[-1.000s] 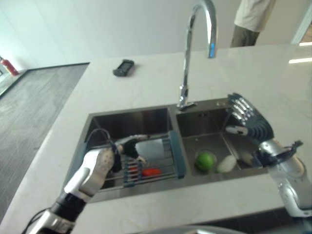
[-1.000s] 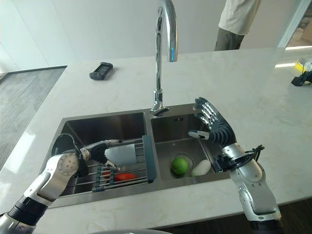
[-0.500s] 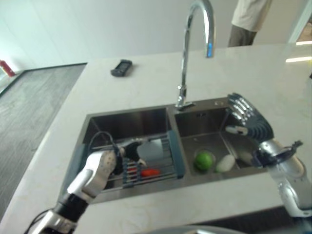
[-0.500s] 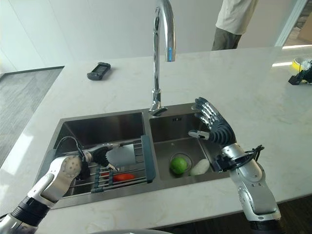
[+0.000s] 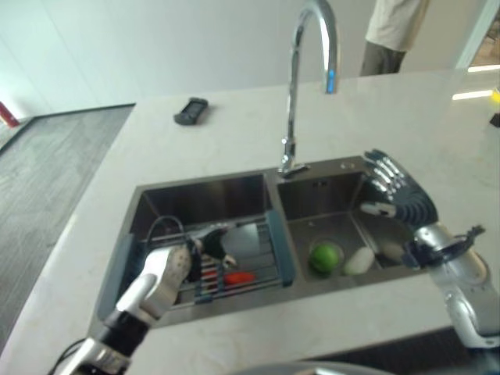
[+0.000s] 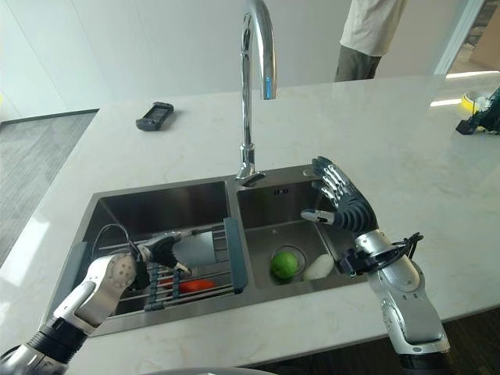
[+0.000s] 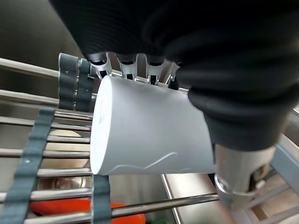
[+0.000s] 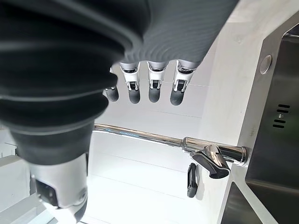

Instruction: Place the dishes in the dishwasher.

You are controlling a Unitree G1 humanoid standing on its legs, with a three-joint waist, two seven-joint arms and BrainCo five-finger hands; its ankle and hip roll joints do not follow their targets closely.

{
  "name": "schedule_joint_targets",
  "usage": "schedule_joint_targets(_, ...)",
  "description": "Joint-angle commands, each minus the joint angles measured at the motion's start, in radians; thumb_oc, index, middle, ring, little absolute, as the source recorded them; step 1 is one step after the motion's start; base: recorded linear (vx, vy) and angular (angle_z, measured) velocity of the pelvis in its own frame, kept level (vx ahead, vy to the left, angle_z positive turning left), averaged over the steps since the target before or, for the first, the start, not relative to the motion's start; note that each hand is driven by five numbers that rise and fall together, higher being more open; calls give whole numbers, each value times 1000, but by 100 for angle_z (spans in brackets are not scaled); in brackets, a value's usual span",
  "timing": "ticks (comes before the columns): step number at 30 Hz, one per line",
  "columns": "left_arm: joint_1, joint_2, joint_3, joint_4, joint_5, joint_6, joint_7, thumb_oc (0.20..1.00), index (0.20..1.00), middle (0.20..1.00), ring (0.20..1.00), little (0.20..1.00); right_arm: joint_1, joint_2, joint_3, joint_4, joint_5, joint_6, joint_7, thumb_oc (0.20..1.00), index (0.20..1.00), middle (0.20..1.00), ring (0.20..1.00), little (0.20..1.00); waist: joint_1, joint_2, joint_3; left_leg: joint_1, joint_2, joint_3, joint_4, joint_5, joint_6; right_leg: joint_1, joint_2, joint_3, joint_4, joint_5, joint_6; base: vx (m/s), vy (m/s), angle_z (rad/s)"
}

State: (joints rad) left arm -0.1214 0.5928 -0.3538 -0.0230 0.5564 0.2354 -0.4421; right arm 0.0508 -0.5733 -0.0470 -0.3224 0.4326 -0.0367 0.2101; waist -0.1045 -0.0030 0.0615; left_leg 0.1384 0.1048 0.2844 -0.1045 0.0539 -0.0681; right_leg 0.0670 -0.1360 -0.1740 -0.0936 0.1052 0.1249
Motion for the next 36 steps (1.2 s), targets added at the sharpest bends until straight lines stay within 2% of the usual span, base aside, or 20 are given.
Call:
schedule_joint_targets(1, -89, 20, -9, 65, 49, 6, 32, 1000, 1000, 1000, 1000, 1000, -96, 24, -19, -32, 4, -47, -1, 1000, 1000, 1000, 1000, 1000, -15, 5, 27, 35, 9, -17, 17, -121, 4, 67, -14, -19, 6, -89, 72, 0, 0, 0)
schedule_joint_targets(7, -86, 10, -16, 103, 30, -3, 111, 1000, 1000, 1000, 1000, 1000, -96, 31, -16, -33, 11, -46, -1, 1000, 1000, 1000, 1000, 1000, -16, 3, 28, 38, 9, -14, 17, -123, 5, 68, -13, -18, 6, -89, 71, 0, 0, 0)
schedule_joint_targets(14, -82, 4, -23, 135, 24, -9, 157, 1000, 1000, 1000, 1000, 1000, -92, 33, -13, -34, 10, -46, 1, 1000, 1000, 1000, 1000, 1000, -18, 1, 26, 38, 10, -13, 17, -124, 4, 67, -12, -15, 6, -90, 70, 0, 0, 0)
schedule_joint_targets(20, -85, -1, -38, 184, 49, -38, 250, 1000, 1000, 1000, 1000, 1000, -97, 32, -7, -29, 5, -50, 9, 1000, 1000, 1000, 1000, 1000, -19, -4, 26, 39, 12, -10, 17, -124, 3, 67, -11, -13, 6, -90, 69, 0, 0, 0)
schedule_joint_targets(23, -92, -5, -50, 200, 38, -37, 250, 1000, 1000, 1000, 1000, 1000, -104, 27, -3, -27, 3, -46, 11, 1000, 1000, 1000, 1000, 1000, -20, -5, 26, 40, 11, -11, 17, -125, 3, 68, -9, -11, 6, -91, 68, 0, 0, 0)
schedule_joint_targets(25, -100, -11, -59, 216, 24, -7, 202, 1000, 1000, 1000, 1000, 1000, -114, 22, 4, -26, 0, -42, 12, 1000, 1000, 1000, 1000, 1000, -20, -3, 24, 42, 11, -11, 17, -125, 3, 70, -9, -11, 6, -92, 68, 0, 0, 0)
schedule_joint_targets(28, -118, -30, -75, 259, -8, 74, 65, 1000, 1000, 1000, 1000, 1000, -130, 15, 10, -27, -1, -28, 18, 1000, 1000, 1000, 1000, 1000, -27, 4, 23, 46, 9, -10, 17, -126, 5, 69, -10, -8, 6, -90, 70, 0, 0, 0)
schedule_joint_targets(36, -176, -5, -84, 301, -43, 158, -97, 1000, 1000, 1000, 1000, 1000, -146, -1, 18, -31, 7, -8, 29, 1000, 1000, 1000, 1000, 1000, -44, 20, 18, 54, 5, 0, 17, -129, 10, 70, -10, 0, 7, -89, 72, -1, 3, -1)
